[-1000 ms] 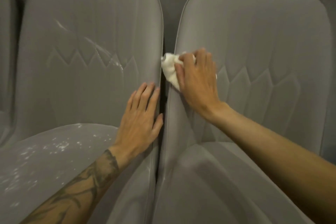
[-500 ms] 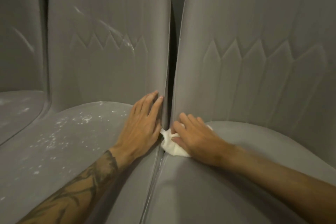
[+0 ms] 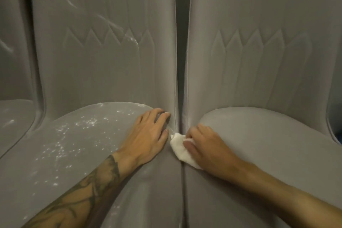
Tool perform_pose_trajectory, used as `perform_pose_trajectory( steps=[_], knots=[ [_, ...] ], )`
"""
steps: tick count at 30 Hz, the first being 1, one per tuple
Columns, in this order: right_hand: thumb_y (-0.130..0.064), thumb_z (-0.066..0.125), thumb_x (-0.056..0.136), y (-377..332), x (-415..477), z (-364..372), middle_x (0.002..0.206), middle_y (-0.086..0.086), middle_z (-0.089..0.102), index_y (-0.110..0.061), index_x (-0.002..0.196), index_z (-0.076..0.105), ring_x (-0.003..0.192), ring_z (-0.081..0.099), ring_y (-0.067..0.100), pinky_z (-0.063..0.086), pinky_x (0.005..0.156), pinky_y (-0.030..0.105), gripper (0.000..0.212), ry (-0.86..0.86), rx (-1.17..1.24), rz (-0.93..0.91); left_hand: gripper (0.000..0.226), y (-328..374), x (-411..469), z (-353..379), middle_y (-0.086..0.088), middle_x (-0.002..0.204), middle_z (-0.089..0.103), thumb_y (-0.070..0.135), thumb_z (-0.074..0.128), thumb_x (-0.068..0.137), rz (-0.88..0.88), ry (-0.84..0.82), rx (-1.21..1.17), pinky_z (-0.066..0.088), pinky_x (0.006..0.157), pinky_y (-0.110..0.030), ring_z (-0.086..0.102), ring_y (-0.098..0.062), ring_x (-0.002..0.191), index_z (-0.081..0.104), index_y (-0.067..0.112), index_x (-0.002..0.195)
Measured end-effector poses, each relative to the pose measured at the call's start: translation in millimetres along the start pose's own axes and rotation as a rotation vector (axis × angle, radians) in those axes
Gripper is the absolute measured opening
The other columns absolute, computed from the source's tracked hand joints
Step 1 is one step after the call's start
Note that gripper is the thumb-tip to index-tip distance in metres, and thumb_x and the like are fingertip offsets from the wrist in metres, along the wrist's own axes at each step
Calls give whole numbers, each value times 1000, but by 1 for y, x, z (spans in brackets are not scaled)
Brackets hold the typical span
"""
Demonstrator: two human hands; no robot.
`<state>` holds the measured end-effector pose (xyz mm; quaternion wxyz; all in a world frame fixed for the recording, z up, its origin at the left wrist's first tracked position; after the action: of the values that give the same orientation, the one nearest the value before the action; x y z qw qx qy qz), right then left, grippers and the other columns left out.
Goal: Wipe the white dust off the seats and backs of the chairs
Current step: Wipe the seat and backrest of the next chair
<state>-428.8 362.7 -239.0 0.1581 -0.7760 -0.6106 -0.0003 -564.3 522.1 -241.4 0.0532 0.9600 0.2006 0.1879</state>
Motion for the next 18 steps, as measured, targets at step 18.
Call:
perform_pose_trajectory(
  steps=[18],
  knots=[
    [-52, 50, 94, -117, 67, 38, 124, 1, 51, -29, 127, 60, 113, 44, 31, 38, 95, 44, 41, 132, -207, 434, 37, -154, -51, -28, 5, 137, 48, 39, 39, 110, 102, -83, -110, 35, 105, -35, 46, -18, 121, 48, 28, 144]
  ],
)
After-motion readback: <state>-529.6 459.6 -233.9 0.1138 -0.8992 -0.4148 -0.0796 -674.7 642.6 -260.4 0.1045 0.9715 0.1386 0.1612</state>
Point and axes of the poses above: each hand's wrist, its own x-axis towards the middle knuckle, its own z-axis out of the palm, y = z × x, the point moved 2 cm from there along x, towards the middle knuckle
